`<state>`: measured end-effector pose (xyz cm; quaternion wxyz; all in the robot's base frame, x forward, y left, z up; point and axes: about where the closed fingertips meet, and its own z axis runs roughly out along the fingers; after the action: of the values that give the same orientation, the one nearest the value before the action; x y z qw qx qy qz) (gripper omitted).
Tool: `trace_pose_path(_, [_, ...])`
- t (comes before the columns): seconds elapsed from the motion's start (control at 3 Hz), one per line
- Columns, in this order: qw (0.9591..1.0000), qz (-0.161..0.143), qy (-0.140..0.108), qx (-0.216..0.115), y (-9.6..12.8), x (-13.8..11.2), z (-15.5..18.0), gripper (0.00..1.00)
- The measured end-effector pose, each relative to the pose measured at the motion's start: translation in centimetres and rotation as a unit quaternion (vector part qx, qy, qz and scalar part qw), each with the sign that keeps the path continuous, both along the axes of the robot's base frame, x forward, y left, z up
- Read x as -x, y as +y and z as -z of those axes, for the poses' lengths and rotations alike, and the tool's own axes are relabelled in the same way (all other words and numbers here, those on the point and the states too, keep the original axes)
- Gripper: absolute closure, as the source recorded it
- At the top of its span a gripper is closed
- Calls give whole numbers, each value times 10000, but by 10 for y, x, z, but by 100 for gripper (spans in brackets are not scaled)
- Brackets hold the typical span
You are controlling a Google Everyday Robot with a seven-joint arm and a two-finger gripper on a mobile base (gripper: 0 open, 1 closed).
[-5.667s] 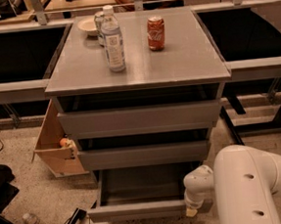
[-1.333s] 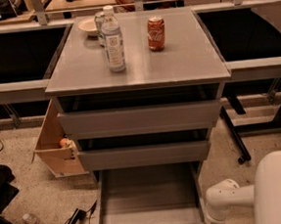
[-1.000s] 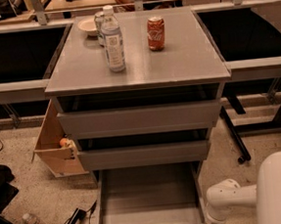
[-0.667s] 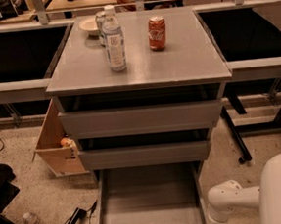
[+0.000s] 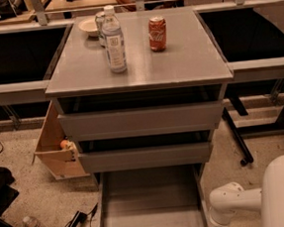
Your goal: Open bottom drawer
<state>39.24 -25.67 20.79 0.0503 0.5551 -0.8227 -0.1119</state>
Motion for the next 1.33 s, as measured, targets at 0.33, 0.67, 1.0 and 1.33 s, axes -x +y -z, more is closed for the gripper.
trace_pose_path(0.33, [10000, 0, 0, 0, 0, 0, 0, 29])
trace_pose_path(0.67, [10000, 0, 1, 0, 0, 0, 0, 6])
trace_pose_path(1.0, [10000, 0, 1, 0, 0, 0, 0, 0])
trace_pose_path(1.33, [9998, 47, 210, 26, 2, 10, 8, 17])
